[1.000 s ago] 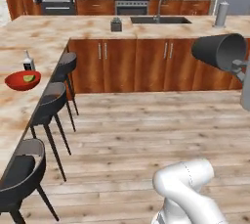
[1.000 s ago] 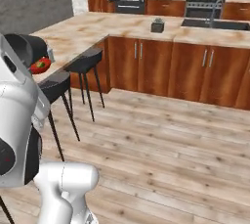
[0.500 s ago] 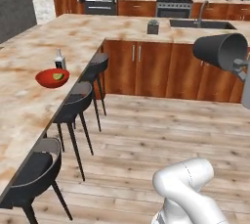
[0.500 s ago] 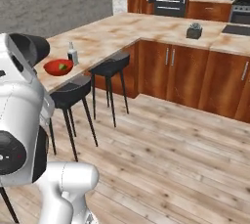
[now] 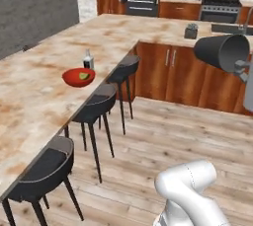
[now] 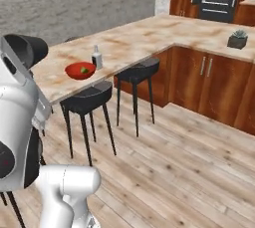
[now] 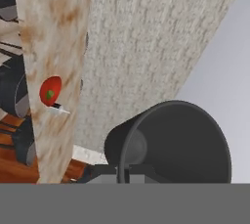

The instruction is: There is a bowl on the dining counter. Grab a lemon wedge from the fridge and place it in the bowl. Then get the liquor bottle and glass cup from the cabinet and place them next to the bowl.

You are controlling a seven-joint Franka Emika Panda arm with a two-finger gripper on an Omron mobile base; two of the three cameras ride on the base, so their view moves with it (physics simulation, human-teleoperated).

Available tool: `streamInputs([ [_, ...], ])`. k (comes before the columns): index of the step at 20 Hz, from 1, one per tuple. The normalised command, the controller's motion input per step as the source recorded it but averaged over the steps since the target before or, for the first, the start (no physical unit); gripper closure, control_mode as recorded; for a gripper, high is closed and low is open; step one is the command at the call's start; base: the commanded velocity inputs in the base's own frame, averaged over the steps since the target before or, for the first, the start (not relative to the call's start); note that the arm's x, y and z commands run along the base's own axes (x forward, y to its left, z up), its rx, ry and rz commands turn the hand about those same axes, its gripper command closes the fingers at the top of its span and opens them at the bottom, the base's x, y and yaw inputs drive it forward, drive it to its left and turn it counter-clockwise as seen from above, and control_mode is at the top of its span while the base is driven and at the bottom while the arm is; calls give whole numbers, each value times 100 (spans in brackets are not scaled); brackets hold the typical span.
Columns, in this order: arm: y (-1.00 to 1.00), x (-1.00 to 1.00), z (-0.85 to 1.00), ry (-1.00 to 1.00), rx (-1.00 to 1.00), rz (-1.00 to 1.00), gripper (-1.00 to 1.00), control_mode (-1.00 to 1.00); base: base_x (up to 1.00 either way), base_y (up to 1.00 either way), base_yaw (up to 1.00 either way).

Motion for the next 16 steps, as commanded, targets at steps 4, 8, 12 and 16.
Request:
streamInputs([
  [4, 0, 0, 0, 0, 0, 0, 100, 100, 21, -41, 66],
  [8, 0, 0, 0, 0, 0, 0, 100, 100, 9, -38, 70],
  [12, 0, 0, 0, 0, 0, 0, 100, 100, 9, -38, 68],
  [16, 0, 0, 0, 0, 0, 0, 100, 100, 13, -44, 64],
])
